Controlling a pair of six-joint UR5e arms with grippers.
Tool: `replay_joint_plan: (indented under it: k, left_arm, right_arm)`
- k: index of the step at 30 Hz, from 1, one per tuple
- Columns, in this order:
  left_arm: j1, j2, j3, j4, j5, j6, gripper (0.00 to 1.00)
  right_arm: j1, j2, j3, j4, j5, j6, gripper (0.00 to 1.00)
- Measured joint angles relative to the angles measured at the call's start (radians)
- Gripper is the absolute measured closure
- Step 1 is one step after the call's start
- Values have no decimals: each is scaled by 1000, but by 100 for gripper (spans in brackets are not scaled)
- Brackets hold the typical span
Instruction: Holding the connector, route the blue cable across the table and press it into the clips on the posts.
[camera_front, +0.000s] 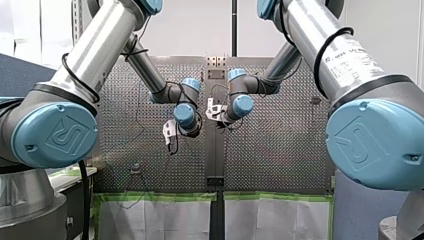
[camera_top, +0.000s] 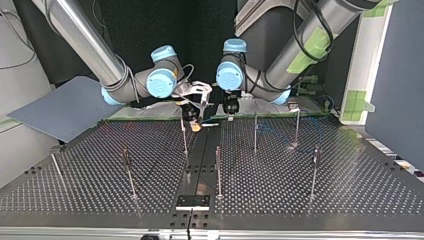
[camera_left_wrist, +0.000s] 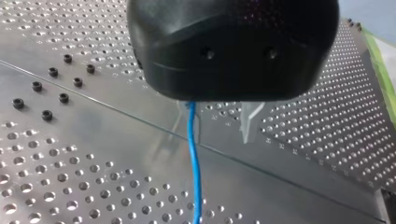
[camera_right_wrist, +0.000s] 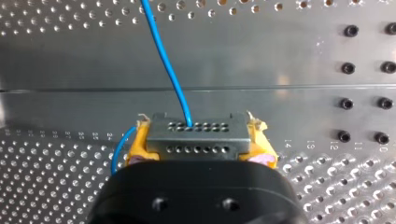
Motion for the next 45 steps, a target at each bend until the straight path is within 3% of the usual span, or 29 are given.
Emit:
replay_joint_plan:
  k: [2,8,22,23,33,34,35,36,37,45]
  left_arm:
    - [0,1,0,-1,2,-2,49]
    - [0,12,0,-6,-6,29,49]
    - [-12,19,1,-42,-109,72,52]
    - [-13,19,2,-45,-109,73,56]
    - [-21,16,9,-51,-78,97,53]
    - [-22,16,10,-50,-74,97,61]
    - [-23,14,13,-47,-72,97,80]
    - [-24,13,17,-47,-69,96,80]
    - [-24,11,21,-47,-67,95,97]
    - [-30,-4,53,-51,-96,59,100]
  right_arm:
    - [0,0,0,0,0,0,100]
    - [0,0,0,-1,0,0,100]
    - [0,1,0,-1,1,0,100]
    - [0,1,0,-2,1,0,100]
    - [0,1,0,-2,-7,0,100]
    - [0,1,0,-2,-8,0,100]
    - [0,1,0,-2,-8,0,100]
    - [0,1,0,-2,-9,0,100]
    - [0,1,0,-2,-9,0,100]
    - [0,1,0,-3,-13,0,100]
